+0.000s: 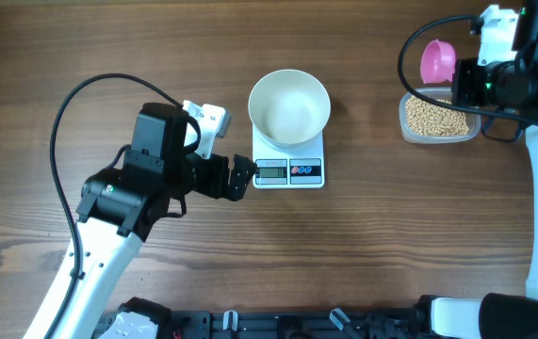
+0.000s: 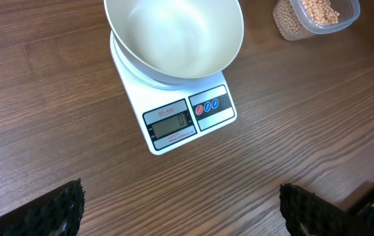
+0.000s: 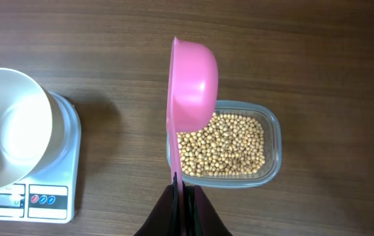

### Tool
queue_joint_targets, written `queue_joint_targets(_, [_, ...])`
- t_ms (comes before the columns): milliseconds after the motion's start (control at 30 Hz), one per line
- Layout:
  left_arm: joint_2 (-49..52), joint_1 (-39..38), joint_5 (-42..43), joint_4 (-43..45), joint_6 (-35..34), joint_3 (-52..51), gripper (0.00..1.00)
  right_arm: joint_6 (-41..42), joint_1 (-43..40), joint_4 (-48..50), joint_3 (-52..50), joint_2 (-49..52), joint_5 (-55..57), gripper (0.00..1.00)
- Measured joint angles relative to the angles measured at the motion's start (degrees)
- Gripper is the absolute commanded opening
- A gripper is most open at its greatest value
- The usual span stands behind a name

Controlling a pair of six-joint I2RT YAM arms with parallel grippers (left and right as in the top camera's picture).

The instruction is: Scoop item into bowl and weigh 150g on scale

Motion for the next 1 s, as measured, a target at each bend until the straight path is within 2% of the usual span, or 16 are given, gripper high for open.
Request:
queue_joint_targets(500, [0.0,0.0,0.0,0.0,0.0,0.0,1.00,2.3,0.0,-0.4,0.0,0.0,-6.8,0.04])
queue_joint_targets(1000, [0.0,0.0,0.0,0.0,0.0,0.0,1.00,3.7,0.0,1.6,0.0,0.0,-7.0,0.04])
